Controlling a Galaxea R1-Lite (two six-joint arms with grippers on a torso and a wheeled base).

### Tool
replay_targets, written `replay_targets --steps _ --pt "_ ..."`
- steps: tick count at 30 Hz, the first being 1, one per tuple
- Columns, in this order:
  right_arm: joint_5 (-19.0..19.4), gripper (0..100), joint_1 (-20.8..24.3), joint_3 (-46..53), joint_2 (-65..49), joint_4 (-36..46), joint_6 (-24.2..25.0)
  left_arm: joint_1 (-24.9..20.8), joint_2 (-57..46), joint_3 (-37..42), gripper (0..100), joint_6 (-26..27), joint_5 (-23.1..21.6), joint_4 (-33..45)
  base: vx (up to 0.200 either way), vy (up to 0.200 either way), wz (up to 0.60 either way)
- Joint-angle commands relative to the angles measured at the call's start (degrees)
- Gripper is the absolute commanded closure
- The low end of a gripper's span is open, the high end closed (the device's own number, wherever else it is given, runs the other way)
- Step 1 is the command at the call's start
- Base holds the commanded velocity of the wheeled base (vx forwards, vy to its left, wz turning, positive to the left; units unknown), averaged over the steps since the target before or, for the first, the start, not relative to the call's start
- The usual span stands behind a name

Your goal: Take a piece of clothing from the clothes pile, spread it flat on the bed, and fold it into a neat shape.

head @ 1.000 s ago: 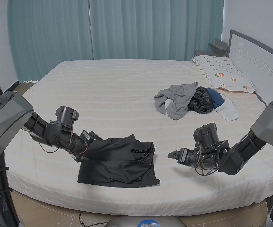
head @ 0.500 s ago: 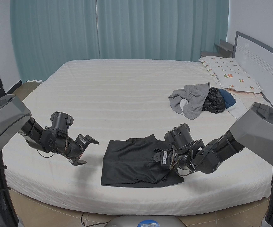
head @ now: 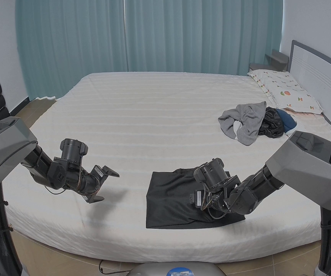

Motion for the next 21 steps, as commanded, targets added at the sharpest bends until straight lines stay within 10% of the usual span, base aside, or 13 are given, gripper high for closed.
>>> replay_targets --steps 1,12,21 --pt "-1.3 0 -1.4 1.7 0.0 0.0 -0.9 0.0 0.0 0.1 0 0.0 -0.1 0.0 0.0 0.0 0.0" --pt "-2.4 0 -6.5 12.5 -7.2 -0.9 -2.2 0.0 0.0 0.1 0 0.0 -0.1 0.0 0.0 0.0 0.0" --pt "4.7 0 -13.6 26.1 -14.8 -6.1 -3.6 0.0 -0.1 -0.1 0 -0.1 -0.1 0.0 0.0 0.0 0.0"
